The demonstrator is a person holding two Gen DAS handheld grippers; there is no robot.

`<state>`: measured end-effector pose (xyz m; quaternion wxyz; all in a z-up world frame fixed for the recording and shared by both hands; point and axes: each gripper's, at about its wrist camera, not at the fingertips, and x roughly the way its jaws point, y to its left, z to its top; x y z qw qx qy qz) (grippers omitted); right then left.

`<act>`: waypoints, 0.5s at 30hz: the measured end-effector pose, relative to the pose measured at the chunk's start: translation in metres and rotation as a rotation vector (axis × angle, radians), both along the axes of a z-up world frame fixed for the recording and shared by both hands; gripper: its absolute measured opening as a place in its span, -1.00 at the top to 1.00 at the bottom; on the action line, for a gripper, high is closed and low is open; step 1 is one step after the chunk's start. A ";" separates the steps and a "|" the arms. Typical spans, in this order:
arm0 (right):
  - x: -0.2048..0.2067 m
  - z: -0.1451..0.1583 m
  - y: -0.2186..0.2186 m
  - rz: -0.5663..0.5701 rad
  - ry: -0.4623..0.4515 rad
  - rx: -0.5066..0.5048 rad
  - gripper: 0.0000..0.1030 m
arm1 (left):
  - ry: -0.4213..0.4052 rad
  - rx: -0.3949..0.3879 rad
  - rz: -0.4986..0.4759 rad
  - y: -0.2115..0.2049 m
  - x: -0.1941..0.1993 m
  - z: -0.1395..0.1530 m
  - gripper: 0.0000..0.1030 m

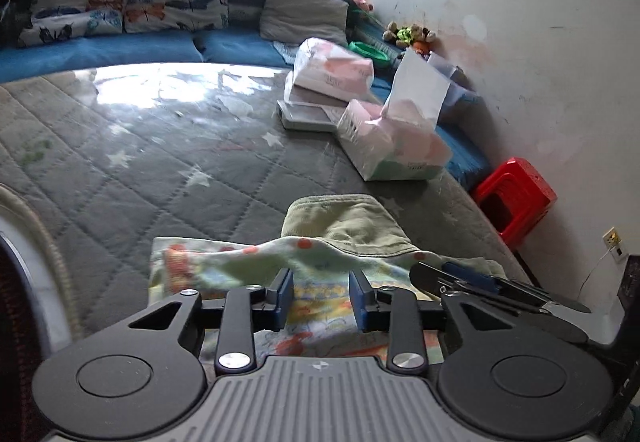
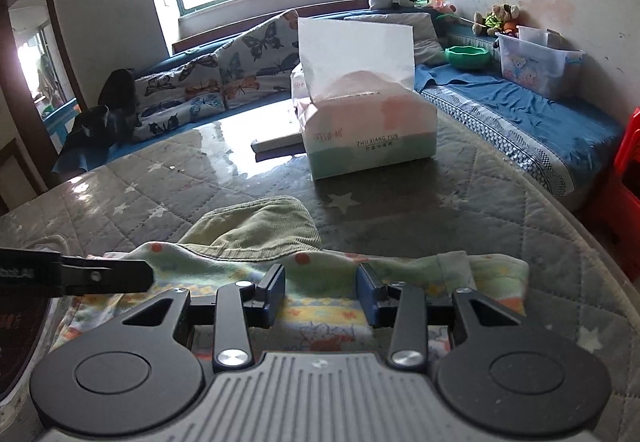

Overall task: Fold clothes
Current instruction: 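Lay the folded edge down and open both grippers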

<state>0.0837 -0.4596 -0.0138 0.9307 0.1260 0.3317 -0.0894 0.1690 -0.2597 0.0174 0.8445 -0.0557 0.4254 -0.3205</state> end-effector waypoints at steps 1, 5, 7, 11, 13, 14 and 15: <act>0.001 -0.001 -0.001 -0.002 0.002 -0.001 0.23 | 0.001 0.005 0.000 -0.002 0.002 -0.003 0.37; 0.004 -0.001 -0.001 -0.001 0.008 -0.008 0.23 | 0.013 0.017 0.018 -0.004 0.008 -0.011 0.37; 0.003 0.001 0.002 0.002 0.005 -0.012 0.23 | 0.012 0.014 0.021 0.000 0.007 -0.010 0.37; -0.007 0.008 0.014 0.038 -0.020 -0.035 0.22 | 0.009 0.005 0.020 0.006 0.003 -0.007 0.37; -0.012 0.011 0.021 0.067 -0.023 -0.040 0.21 | 0.003 0.001 0.010 0.008 -0.002 -0.005 0.37; -0.013 0.011 0.024 0.082 -0.019 -0.039 0.18 | -0.006 0.005 0.003 0.009 -0.006 -0.004 0.37; -0.015 0.011 0.027 0.096 -0.014 -0.039 0.13 | -0.015 0.010 -0.005 0.010 -0.010 -0.004 0.37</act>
